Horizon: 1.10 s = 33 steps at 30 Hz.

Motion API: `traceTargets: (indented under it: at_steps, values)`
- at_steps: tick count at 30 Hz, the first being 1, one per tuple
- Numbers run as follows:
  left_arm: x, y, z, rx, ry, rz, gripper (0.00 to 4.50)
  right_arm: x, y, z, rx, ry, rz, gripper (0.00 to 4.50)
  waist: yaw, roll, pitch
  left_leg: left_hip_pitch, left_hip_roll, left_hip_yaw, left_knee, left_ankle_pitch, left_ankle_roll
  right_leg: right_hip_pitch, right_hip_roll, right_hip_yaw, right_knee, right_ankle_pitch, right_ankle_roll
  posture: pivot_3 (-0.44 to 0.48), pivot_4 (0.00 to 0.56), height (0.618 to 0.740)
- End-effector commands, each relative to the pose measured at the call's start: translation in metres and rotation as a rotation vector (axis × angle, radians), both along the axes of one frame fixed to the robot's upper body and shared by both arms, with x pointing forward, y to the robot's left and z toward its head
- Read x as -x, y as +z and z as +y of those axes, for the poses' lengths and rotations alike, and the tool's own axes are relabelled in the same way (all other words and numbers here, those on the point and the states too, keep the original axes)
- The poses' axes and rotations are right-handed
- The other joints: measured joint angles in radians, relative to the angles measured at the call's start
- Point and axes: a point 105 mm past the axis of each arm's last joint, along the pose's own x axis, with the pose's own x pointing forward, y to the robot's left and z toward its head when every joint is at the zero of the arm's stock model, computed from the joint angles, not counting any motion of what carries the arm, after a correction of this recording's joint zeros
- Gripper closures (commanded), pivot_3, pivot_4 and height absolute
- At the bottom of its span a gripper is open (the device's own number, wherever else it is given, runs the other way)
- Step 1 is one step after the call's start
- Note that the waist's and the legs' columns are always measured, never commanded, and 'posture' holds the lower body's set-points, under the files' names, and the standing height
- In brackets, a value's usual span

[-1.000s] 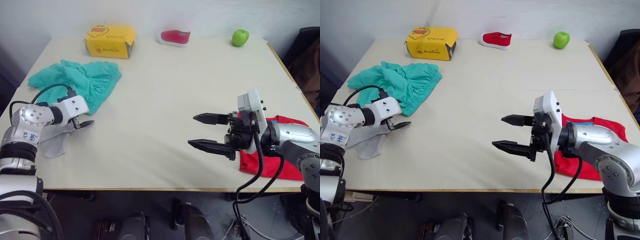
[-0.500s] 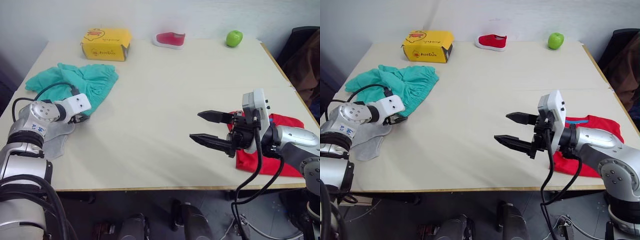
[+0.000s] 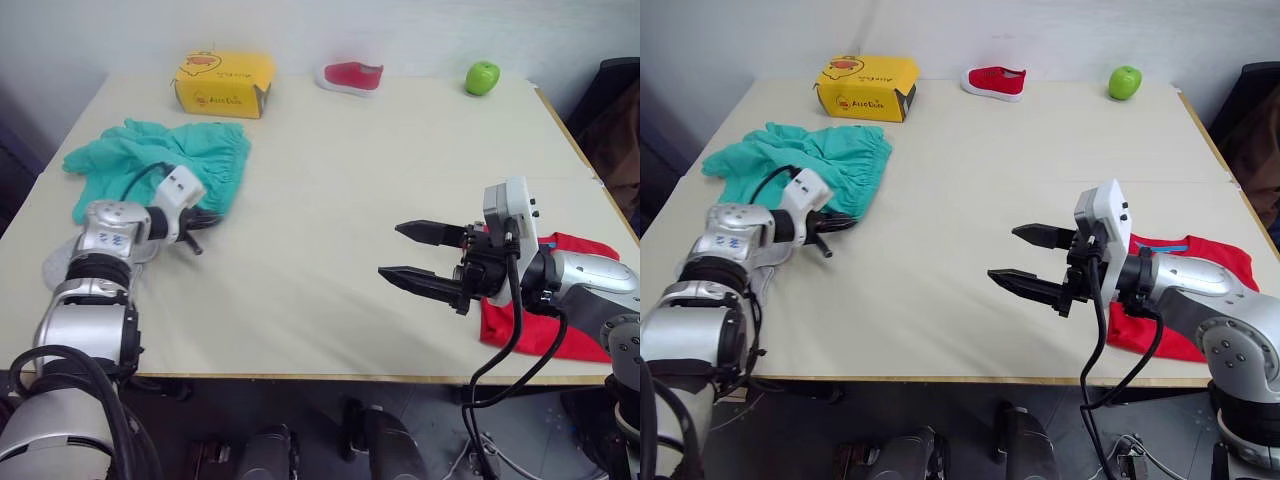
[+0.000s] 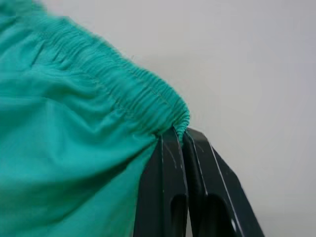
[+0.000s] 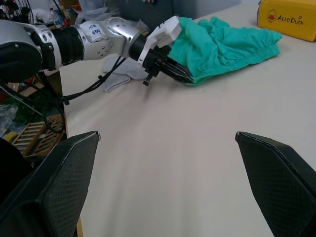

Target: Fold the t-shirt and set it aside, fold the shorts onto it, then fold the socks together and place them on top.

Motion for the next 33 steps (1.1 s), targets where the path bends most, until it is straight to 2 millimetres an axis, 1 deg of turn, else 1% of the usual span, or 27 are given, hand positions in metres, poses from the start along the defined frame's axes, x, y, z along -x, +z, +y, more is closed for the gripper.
traceTargets:
  at_steps: [1, 2, 3, 4, 5, 6, 8, 9, 11, 14, 16, 17, 20, 23, 25, 26, 27, 28, 29, 31, 33]
  values:
    - [0.019, 0.024, -0.042, 0.092, -0.171, -0.012, 4.49, 0.007, 0.007, 0.005, 0.008, 0.04, -0.046, 0.0, -0.002, 0.0, 0.0, 0.0, 0.0, 0.0, 0.001, -0.001, 0.0, 0.0, 0.0, 0.0, 0.0, 0.0, 0.0, 0.0, 0.15, 0.74]
    - [0.033, 0.023, -0.072, 0.112, -0.257, 0.013, 4.49, 0.007, 0.006, 0.005, 0.012, 0.04, -0.044, 0.0, -0.003, 0.0, 0.0, 0.0, 0.0, 0.0, 0.001, -0.001, 0.0, 0.0, 0.0, 0.0, 0.0, 0.0, 0.0, 0.0, 0.15, 0.74]
    - [0.044, 0.022, -0.092, 0.126, -0.315, 0.034, 4.49, 0.007, 0.005, 0.005, 0.014, 0.041, -0.043, 0.0, -0.004, 0.0, 0.0, 0.0, 0.0, 0.0, 0.002, -0.001, 0.0, 0.0, 0.0, 0.001, 0.0, 0.0, 0.0, 0.0, 0.15, 0.74]
    - [0.059, 0.019, -0.117, 0.129, -0.392, 0.053, 4.49, 0.006, 0.003, 0.005, 0.022, 0.041, -0.042, 0.0, -0.003, 0.0, 0.0, 0.001, 0.0, 0.0, 0.002, -0.001, 0.0, 0.001, 0.0, 0.002, 0.001, 0.0, 0.0, 0.0, 0.15, 0.74]
    - [0.073, 0.014, -0.138, 0.125, -0.457, 0.078, 4.49, 0.006, 0.001, 0.004, 0.029, 0.041, -0.041, 0.0, -0.003, 0.0, 0.0, 0.0, 0.0, 0.0, 0.002, -0.001, 0.0, 0.001, 0.0, 0.002, 0.001, 0.0, 0.0, 0.0, 0.15, 0.74]
    - [0.083, 0.008, -0.152, 0.108, -0.502, 0.1, 4.49, 0.006, -0.001, 0.004, 0.035, 0.041, -0.04, 0.0, 0.001, 0.0, 0.0, 0.001, 0.0, 0.0, 0.003, -0.001, 0.0, 0.001, 0.0, 0.002, 0.002, 0.0, 0.001, 0.0, 0.15, 0.74]
    - [0.098, -0.003, -0.172, 0.048, -0.58, 0.118, 4.49, 0.006, -0.003, 0.003, 0.043, 0.04, -0.039, 0.0, 0.001, 0.0, 0.0, 0.001, 0.0, -0.002, 0.004, -0.001, 0.0, 0.003, 0.0, 0.002, 0.002, 0.001, 0.001, 0.0, 0.15, 0.74]
    - [0.102, -0.006, -0.177, 0.03, -0.596, 0.116, 4.49, 0.006, -0.004, 0.003, 0.044, 0.04, -0.039, 0.0, 0.001, 0.0, 0.0, 0.001, 0.0, -0.002, 0.005, -0.001, 0.0, 0.003, 0.0, 0.002, 0.001, 0.001, 0.001, 0.0, 0.15, 0.74]
    - [0.103, -0.012, -0.195, 0.021, -0.607, 0.122, 4.49, 0.006, -0.008, 0.001, 0.061, 0.033, -0.039, 0.0, -0.003, 0.0, 0.0, 0.001, 0.0, -0.001, 0.004, -0.001, 0.0, 0.003, 0.001, 0.003, 0.002, 0.001, 0.001, 0.0, 0.15, 0.74]
    - [0.105, -0.02, -0.213, 0.009, -0.619, 0.131, 4.49, 0.008, -0.014, -0.001, 0.095, 0.023, -0.041, 0.0, -0.001, 0.0, 0.0, 0.003, 0.001, -0.001, 0.003, -0.001, 0.0, 0.003, 0.001, 0.004, 0.002, 0.001, 0.001, 0.0, 0.15, 0.74]
    - [0.106, -0.02, -0.218, 0.027, -0.624, 0.145, 4.03, 0.011, -0.017, -0.003, 0.109, 0.02, -0.04, 0.0, 0.0, 0.0, 0.0, 0.002, 0.001, -0.001, 0.004, -0.001, 0.0, 0.003, 0.001, 0.004, 0.002, 0.001, 0.001, 0.0, 0.15, 0.74]
    - [0.109, -0.015, -0.218, 0.059, -0.633, 0.158, 3.82, 0.013, -0.018, -0.003, 0.113, 0.019, -0.039, 0.0, 0.0, 0.0, 0.0, 0.002, 0.001, -0.001, 0.004, -0.001, 0.0, 0.003, 0.001, 0.004, 0.002, 0.001, 0.001, 0.0, 0.15, 0.74]
    - [0.112, 0.005, -0.217, 0.172, -0.638, 0.195, 2.93, 0.015, -0.02, -0.006, 0.127, 0.014, -0.035, 0.0, -0.001, 0.0, 0.0, 0.002, 0.001, -0.002, 0.004, -0.001, 0.0, 0.003, 0.001, 0.004, 0.002, 0.001, 0.001, 0.0, 0.15, 0.74]
    - [0.102, 0.031, -0.206, 0.213, -0.6, 0.072, 1.99, 0.015, -0.023, -0.007, 0.152, 0.011, -0.039, 0.0, 0.0, 0.0, 0.0, 0.002, 0.001, -0.002, 0.004, -0.001, 0.0, 0.003, 0.0, 0.004, 0.002, 0.001, 0.001, 0.0, 0.15, 0.74]
    - [0.1, 0.046, -0.193, 0.214, -0.609, 0.006, 1.29, 0.014, -0.026, -0.008, 0.184, 0.012, -0.05, 0.0, -0.001, 0.0, 0.0, 0.002, 0.001, -0.002, 0.004, -0.001, 0.0, 0.003, 0.0, 0.003, 0.002, 0.001, 0.001, 0.0, 0.15, 0.74]
    - [0.103, 0.057, -0.184, 0.233, -0.628, -0.019, 1.02, 0.013, -0.028, -0.008, 0.204, 0.013, -0.057, 0.0, -0.003, 0.0, 0.0, 0.002, 0.001, -0.002, 0.004, -0.001, 0.0, 0.003, 0.0, 0.003, 0.002, 0.001, 0.001, 0.0, 0.15, 0.74]
    - [0.107, 0.067, -0.169, 0.238, -0.651, -0.039, 0.74, 0.012, -0.031, -0.009, 0.234, 0.012, -0.066, 0.0, -0.004, 0.0, 0.0, 0.002, 0.001, -0.002, 0.004, -0.001, 0.0, 0.003, 0.0, 0.003, 0.002, 0.001, 0.001, 0.0, 0.15, 0.74]
    - [0.112, 0.072, -0.155, 0.227, -0.674, -0.059, 0.35, 0.01, -0.035, -0.01, 0.258, 0.013, -0.071, 0.0, -0.006, 0.0, 0.0, 0.002, 0.001, -0.002, 0.003, -0.001, 0.0, 0.003, 0.001, 0.003, 0.002, 0.001, 0.001, 0.0, 0.15, 0.74]
    - [0.116, 0.071, -0.14, 0.189, -0.685, -0.075, 0.08, 0.009, -0.038, -0.01, 0.276, 0.016, -0.075, 0.0, -0.01, 0.0, 0.0, 0.002, 0.002, -0.002, 0.004, -0.001, -0.001, 0.003, 0.001, 0.003, 0.002, 0.0, 0.001, 0.0, 0.15, 0.74]
    - [0.119, 0.058, -0.109, 0.088, -0.662, -0.067, 0.03, 0.007, -0.044, -0.01, 0.303, 0.029, -0.084, 0.0, -0.014, 0.0, 0.0, 0.003, 0.002, -0.002, 0.003, -0.001, -0.002, 0.003, 0.001, 0.003, 0.002, 0.0, 0.0, 0.0, 0.15, 0.74]
    - [0.117, 0.035, -0.073, -0.048, -0.583, -0.041, 0.03, 0.005, -0.052, -0.008, 0.355, 0.048, -0.113, 0.0, -0.014, 0.001, 0.0, 0.004, 0.002, -0.001, 0.003, -0.001, -0.002, 0.003, 0.001, 0.003, 0.002, 0.0, -0.001, 0.0, 0.15, 0.74]
